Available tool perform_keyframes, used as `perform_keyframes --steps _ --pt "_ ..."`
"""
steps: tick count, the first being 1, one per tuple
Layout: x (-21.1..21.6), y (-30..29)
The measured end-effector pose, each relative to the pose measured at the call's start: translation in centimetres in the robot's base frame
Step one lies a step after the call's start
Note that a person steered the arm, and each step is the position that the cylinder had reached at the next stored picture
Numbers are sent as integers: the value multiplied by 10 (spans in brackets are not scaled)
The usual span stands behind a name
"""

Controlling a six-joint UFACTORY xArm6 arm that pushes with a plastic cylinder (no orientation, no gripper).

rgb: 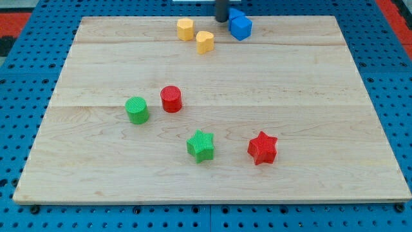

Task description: Slide blue triangle to the yellow heart

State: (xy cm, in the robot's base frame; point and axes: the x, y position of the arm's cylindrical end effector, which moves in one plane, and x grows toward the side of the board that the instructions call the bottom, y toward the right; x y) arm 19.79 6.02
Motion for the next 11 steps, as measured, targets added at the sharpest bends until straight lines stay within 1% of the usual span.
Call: perform_keyframes --steps 1,2,3,4,5,6,7,8,9,10,11 --pt "38 33" --pt "82 40" --pt "77 49" --pt "30 111" --pt "-5 138" --pt "-7 132" --pt "-6 57" --pt "-6 3" --pt "10 -15" --pt "13 -22" --pt "10 -45"
